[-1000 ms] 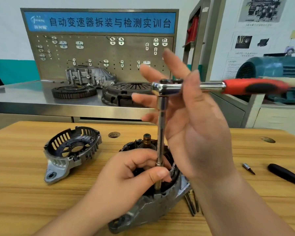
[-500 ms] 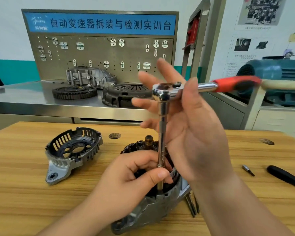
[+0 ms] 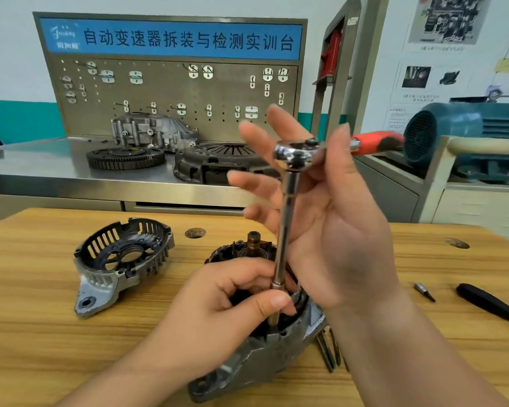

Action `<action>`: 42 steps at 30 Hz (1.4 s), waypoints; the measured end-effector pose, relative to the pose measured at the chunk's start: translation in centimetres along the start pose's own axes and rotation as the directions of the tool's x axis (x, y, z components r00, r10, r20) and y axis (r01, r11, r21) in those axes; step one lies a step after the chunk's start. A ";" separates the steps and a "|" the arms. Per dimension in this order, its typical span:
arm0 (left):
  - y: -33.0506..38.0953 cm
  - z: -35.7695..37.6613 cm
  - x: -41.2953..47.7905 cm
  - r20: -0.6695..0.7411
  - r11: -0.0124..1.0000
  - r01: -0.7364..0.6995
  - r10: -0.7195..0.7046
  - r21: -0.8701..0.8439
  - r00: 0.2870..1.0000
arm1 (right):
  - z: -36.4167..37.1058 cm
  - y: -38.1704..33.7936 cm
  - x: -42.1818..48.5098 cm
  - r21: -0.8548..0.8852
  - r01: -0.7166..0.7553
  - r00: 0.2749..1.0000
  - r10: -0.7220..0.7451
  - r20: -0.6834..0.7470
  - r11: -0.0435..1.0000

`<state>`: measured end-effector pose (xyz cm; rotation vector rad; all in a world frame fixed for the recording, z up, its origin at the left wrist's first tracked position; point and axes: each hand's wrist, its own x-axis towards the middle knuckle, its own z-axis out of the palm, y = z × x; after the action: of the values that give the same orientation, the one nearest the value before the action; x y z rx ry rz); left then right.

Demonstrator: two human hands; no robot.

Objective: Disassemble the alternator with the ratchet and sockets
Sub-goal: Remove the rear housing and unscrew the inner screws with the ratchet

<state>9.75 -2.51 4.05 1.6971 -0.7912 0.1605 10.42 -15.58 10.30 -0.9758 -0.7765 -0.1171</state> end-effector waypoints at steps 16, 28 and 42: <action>-0.2 -0.1 -0.2 -0.013 0.999 -0.020 0.021 0.034 1.000 | 0.5 0.3 -0.2 -0.218 0.189 0.982 -0.181 0.057 0.957; -0.1 -0.1 -0.2 -0.009 0.999 -0.010 0.010 0.052 1.000 | 0.1 0.6 -0.2 -0.069 0.031 0.999 -0.028 0.034 0.997; 0.2 0.1 -0.2 -0.039 0.995 -0.034 0.038 0.093 0.998 | 0.0 0.1 -0.2 0.005 -0.010 1.000 0.010 0.026 1.000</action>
<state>9.49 -2.52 4.05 1.7615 -0.7947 0.2599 10.29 -15.60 10.14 -0.9783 -0.7954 -0.0940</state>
